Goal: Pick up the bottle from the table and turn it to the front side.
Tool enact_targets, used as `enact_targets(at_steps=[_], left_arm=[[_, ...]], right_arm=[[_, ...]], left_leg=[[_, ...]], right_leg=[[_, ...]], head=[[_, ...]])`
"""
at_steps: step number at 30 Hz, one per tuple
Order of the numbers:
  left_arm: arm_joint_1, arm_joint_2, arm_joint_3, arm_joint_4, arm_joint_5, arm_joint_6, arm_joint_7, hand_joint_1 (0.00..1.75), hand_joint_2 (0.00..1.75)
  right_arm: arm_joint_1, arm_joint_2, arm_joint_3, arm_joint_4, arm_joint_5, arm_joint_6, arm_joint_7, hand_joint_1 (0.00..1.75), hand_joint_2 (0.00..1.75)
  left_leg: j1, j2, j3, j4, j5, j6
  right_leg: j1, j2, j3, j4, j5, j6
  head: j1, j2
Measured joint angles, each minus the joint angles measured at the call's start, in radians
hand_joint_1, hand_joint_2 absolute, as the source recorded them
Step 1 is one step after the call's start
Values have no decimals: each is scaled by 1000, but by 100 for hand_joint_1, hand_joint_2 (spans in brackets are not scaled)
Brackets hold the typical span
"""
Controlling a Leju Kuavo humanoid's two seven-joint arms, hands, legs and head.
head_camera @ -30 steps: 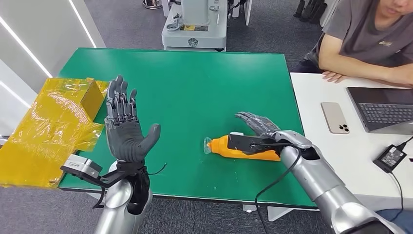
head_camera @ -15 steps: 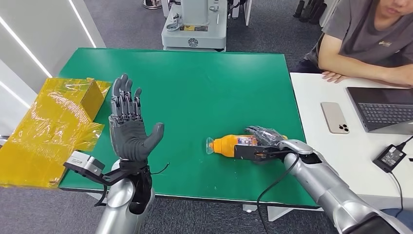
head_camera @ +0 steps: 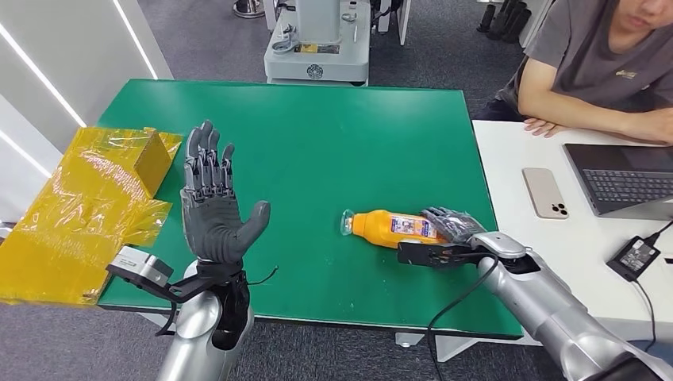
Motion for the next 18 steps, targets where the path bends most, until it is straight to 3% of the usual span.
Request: enact_targets(at_steps=[18], left_arm=[[0,0,0,0,0,2,0,0,175]], right_arm=[[1,-14,2,-6,5,9,10,0,175]], left_leg=[[0,0,2,0,0,0]], right_leg=[[0,0,3,0,0,0]], head=[[0,0]])
